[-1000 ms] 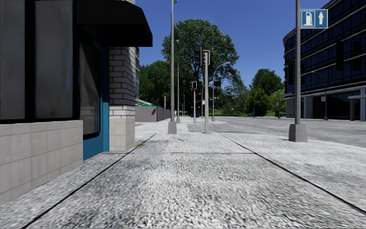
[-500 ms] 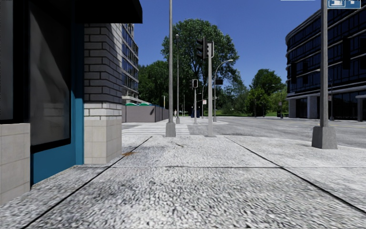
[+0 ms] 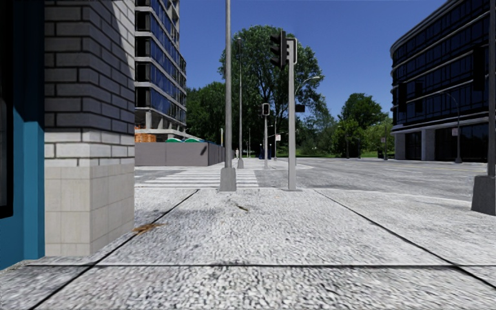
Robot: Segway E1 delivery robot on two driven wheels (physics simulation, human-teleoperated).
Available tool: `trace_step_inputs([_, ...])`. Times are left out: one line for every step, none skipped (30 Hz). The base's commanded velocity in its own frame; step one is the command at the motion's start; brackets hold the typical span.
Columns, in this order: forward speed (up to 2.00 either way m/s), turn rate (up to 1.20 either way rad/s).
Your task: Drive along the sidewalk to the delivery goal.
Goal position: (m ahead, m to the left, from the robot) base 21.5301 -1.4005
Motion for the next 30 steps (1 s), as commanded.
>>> trace_step_inputs([2.0, 0.0])
trace_step_inputs([2.0, 0.0])
trace_step_inputs([2.0, 0.0])
trace_step_inputs([2.0, 0.0])
trace_step_inputs([2.0, 0.0])
trace_step_inputs([2.0, 0.0])
trace_step_inputs([2.0, 0.0])
trace_step_inputs([2.0, 0.0])
trace_step_inputs([2.0, 0.05])
trace_step_inputs([2.0, 0.09])
trace_step_inputs([2.0, 0.11])
trace_step_inputs([2.0, 0.11])
trace_step_inputs([2.0, 0.14])
trace_step_inputs([2.0, 0.16])
trace_step_inputs([2.0, 0.19])
trace_step_inputs([2.0, 0.21])
trace_step_inputs([2.0, 0.22])
trace_step_inputs([2.0, 0.22])
trace_step_inputs([2.0, 0.22])
trace_step_inputs([2.0, 0.28])
trace_step_inputs([2.0, 0.34])
trace_step_inputs([2.0, 0.36])
trace_step_inputs([2.0, 0.37])
trace_step_inputs([2.0, 0.4])
trace_step_inputs([2.0, 0.42])
trace_step_inputs([2.0, 0.43])
trace_step_inputs([2.0, 0.43])
trace_step_inputs([2.0, 0.43])
trace_step_inputs([2.0, 0.43])
trace_step_inputs([2.0, 0.46])
